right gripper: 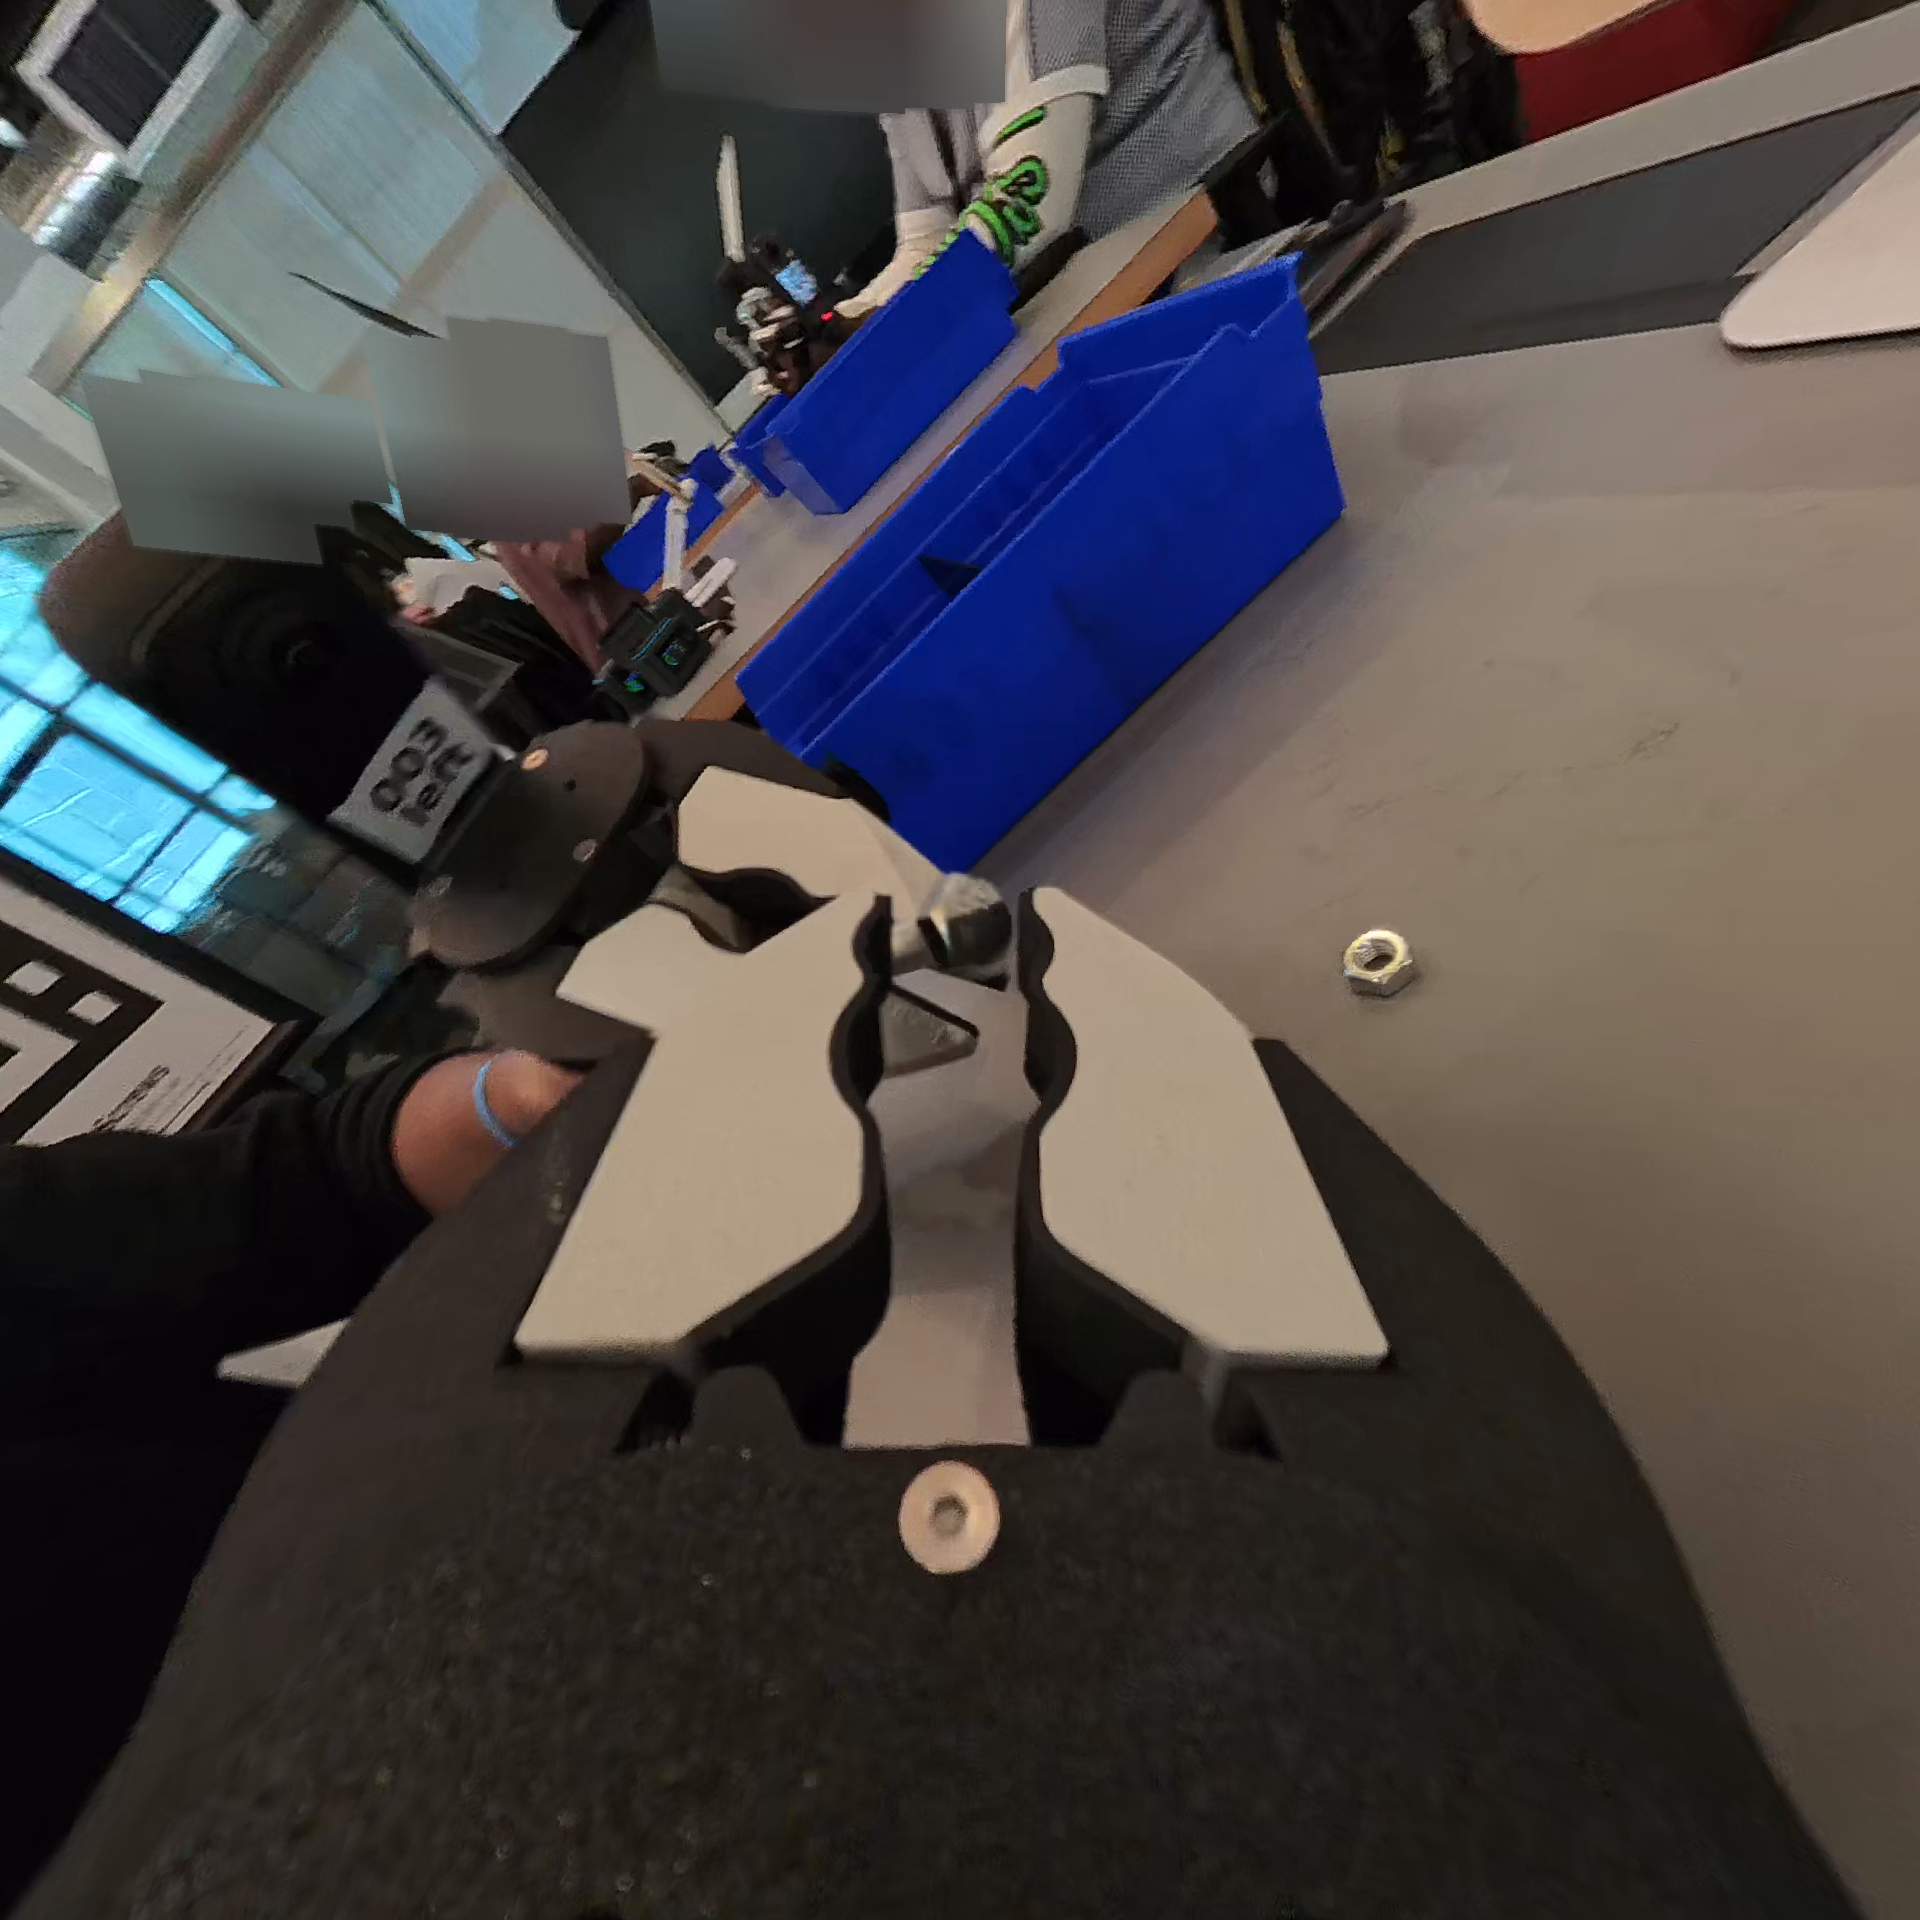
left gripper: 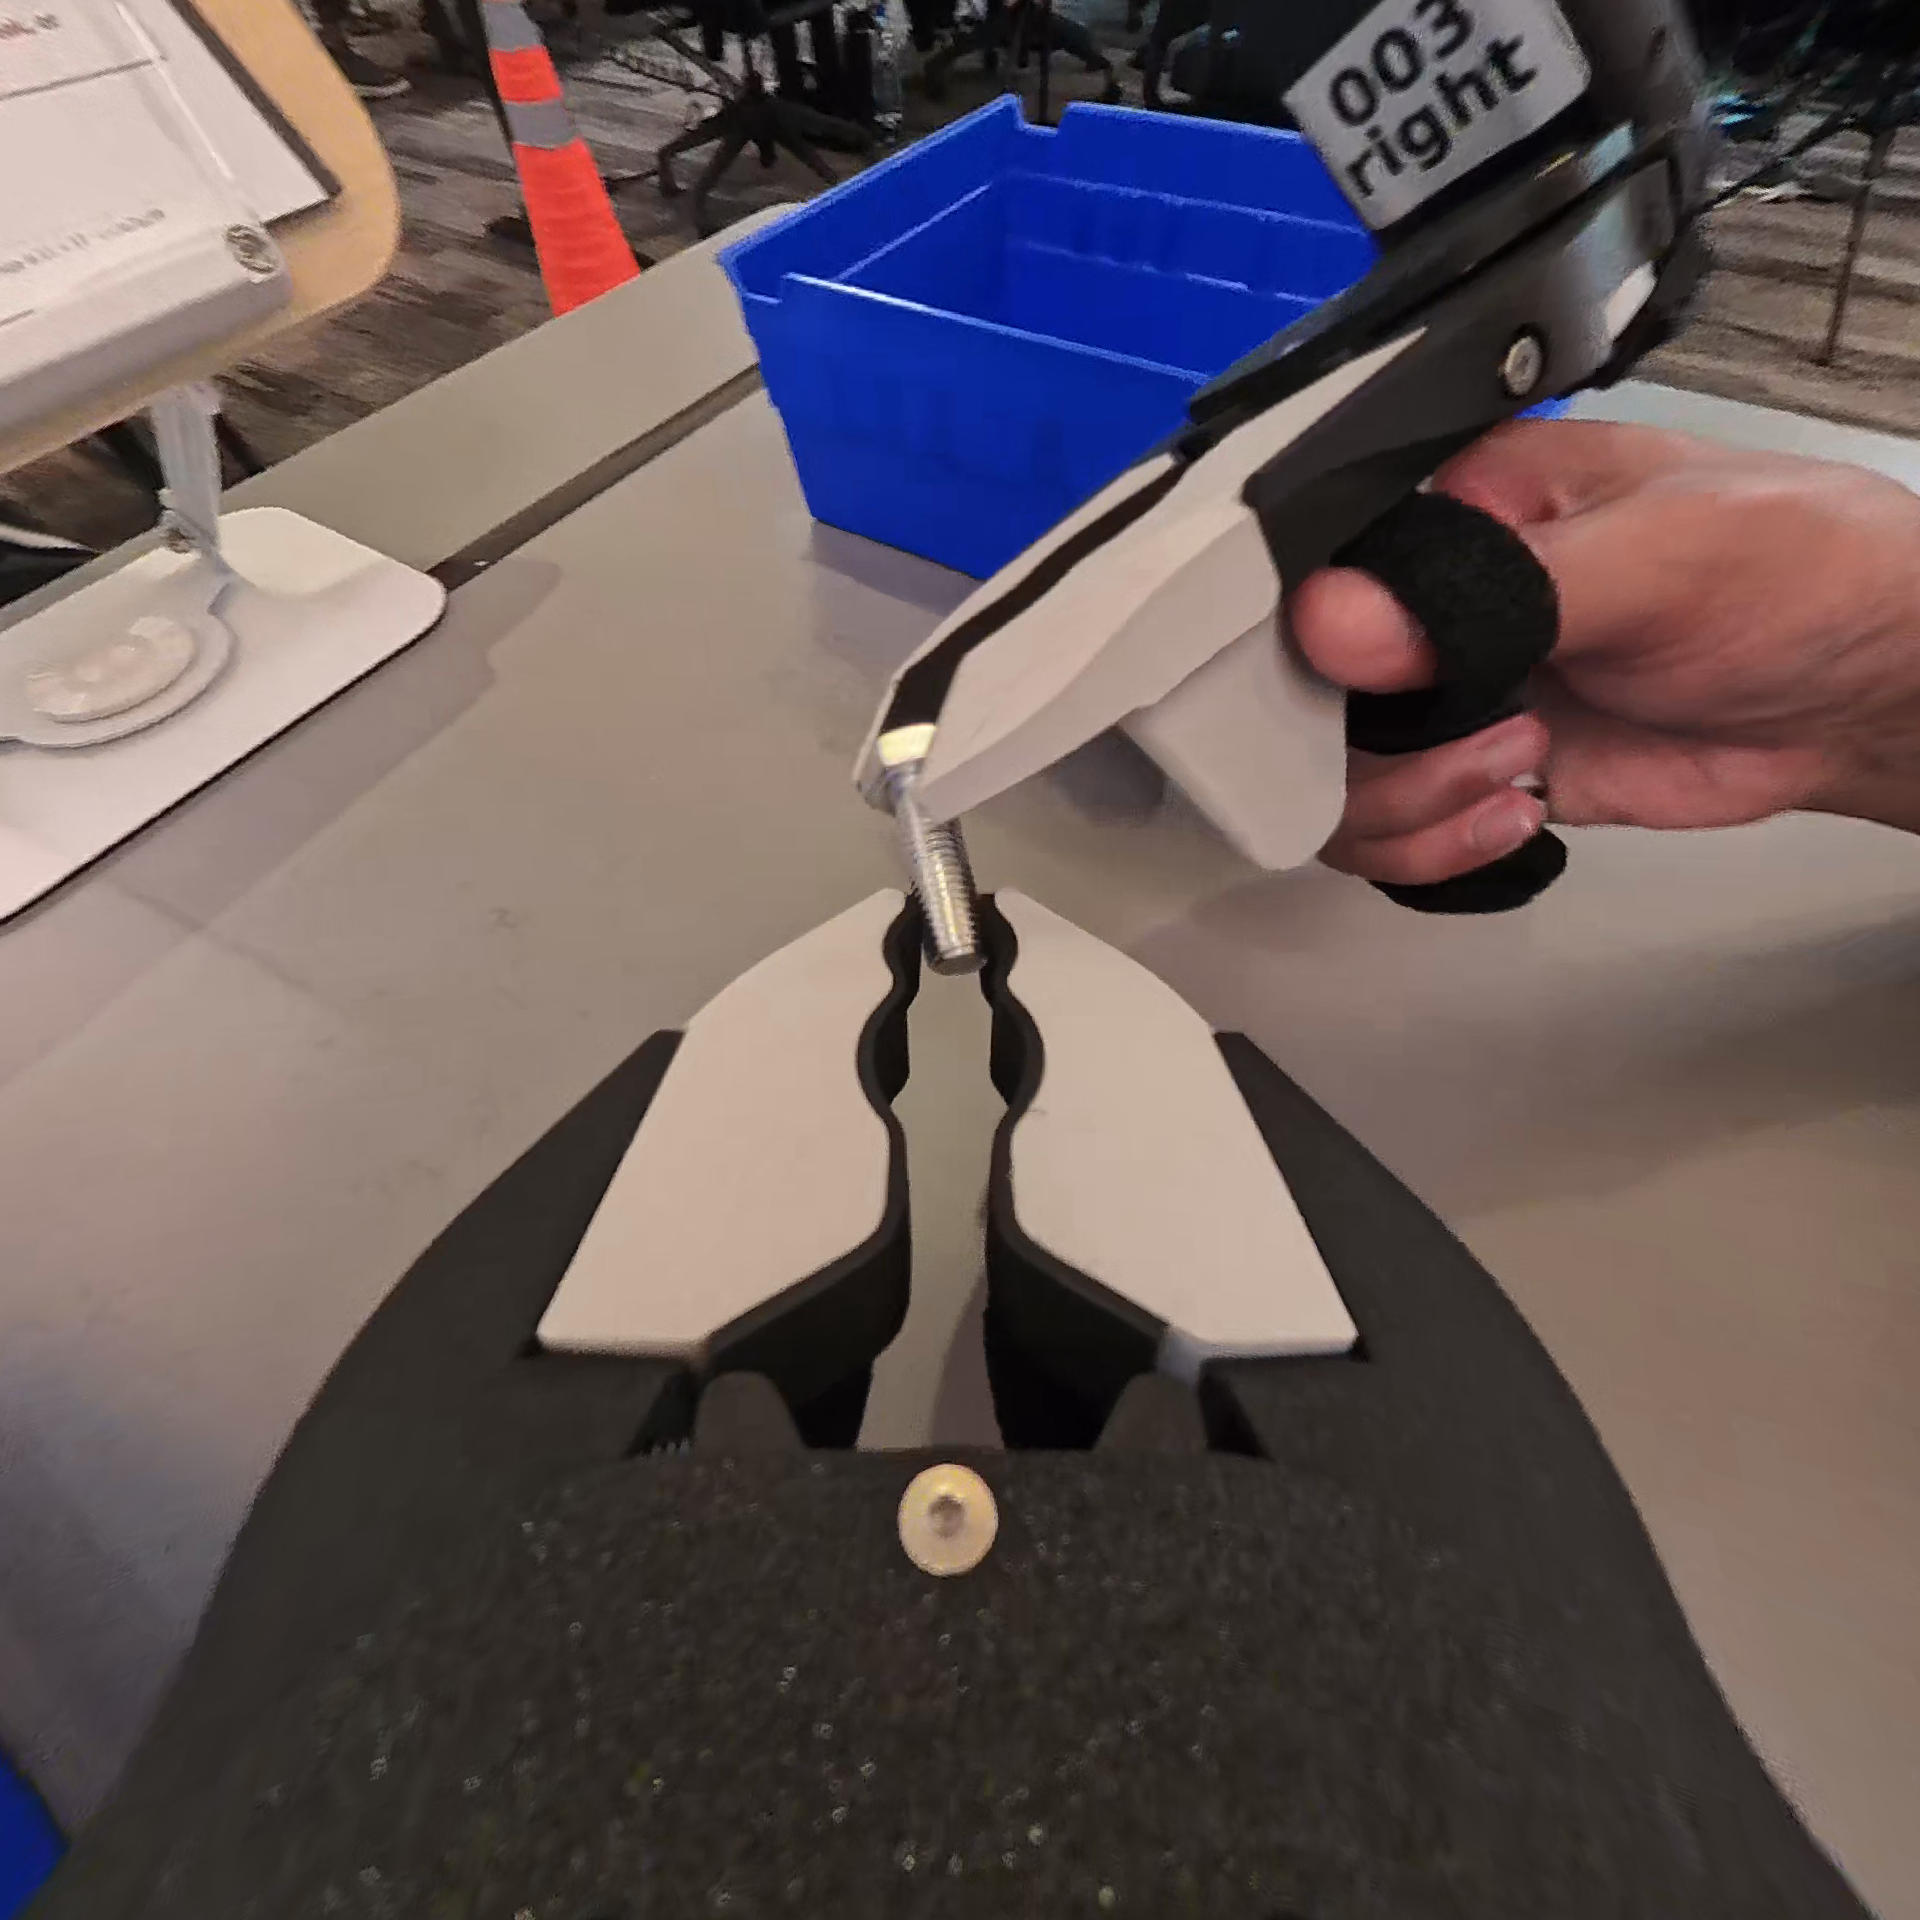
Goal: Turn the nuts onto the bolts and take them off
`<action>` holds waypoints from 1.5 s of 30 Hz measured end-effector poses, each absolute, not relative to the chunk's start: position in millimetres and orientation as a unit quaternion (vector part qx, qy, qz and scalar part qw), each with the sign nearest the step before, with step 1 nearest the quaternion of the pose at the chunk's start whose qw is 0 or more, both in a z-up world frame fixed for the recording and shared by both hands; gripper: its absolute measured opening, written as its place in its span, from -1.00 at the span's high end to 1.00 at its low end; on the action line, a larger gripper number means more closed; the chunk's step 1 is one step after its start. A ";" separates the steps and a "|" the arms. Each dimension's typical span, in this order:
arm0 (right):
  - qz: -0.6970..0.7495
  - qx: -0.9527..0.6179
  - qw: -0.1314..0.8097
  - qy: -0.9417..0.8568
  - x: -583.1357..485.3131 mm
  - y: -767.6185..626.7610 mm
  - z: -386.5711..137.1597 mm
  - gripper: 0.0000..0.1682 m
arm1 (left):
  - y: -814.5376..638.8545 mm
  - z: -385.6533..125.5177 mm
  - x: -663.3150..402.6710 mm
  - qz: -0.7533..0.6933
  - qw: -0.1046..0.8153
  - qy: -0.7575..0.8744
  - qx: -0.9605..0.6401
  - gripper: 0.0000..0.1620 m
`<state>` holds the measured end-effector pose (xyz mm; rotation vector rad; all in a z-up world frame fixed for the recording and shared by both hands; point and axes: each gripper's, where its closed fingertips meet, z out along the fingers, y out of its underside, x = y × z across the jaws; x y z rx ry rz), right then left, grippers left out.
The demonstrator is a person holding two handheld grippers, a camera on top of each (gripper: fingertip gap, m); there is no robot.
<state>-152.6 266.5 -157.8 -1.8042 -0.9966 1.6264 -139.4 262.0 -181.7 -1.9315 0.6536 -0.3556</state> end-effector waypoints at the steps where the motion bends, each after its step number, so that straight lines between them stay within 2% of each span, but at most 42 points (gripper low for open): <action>1: 0.610 -0.651 0.250 -0.377 -148.4 262.6 -155.4 0.68 | 258.0 -180.5 -137.1 -0.167 0.504 0.282 -0.799 0.89; 4: 0.619 -0.611 0.245 -0.429 -133.1 250.5 -149.7 0.50 | 238.4 -175.0 -129.2 -0.241 0.465 0.336 -0.783 0.89; 10: 0.598 -0.512 0.293 -0.543 -121.9 223.3 -134.8 0.48 | 210.7 -138.6 -133.6 -0.378 0.430 0.381 -0.726 0.89; 17: 0.644 -0.466 0.348 -0.497 -131.3 220.4 -123.3 0.61 | 210.1 -135.9 -124.8 -0.463 0.415 0.362 -0.695 0.89; 26: 0.635 -0.458 0.338 -0.522 -129.2 215.0 -137.6 0.77 | 206.5 -143.7 -116.2 -0.513 0.381 0.352 -0.683 0.89; 38: 0.608 -0.465 0.365 -0.530 -128.1 216.7 -136.0 0.79 | 208.7 -146.6 -116.6 -0.500 0.386 0.347 -0.693 0.88; 41: 0.602 -0.492 0.378 -0.503 -124.1 228.0 -135.2 0.80 | 219.1 -166.1 -124.3 -0.408 0.402 0.351 -0.740 0.51; 45: 0.565 -0.556 0.422 -0.440 -106.9 257.3 -139.4 0.80 | 247.7 -211.1 -149.2 -0.205 0.392 0.360 -0.821 0.47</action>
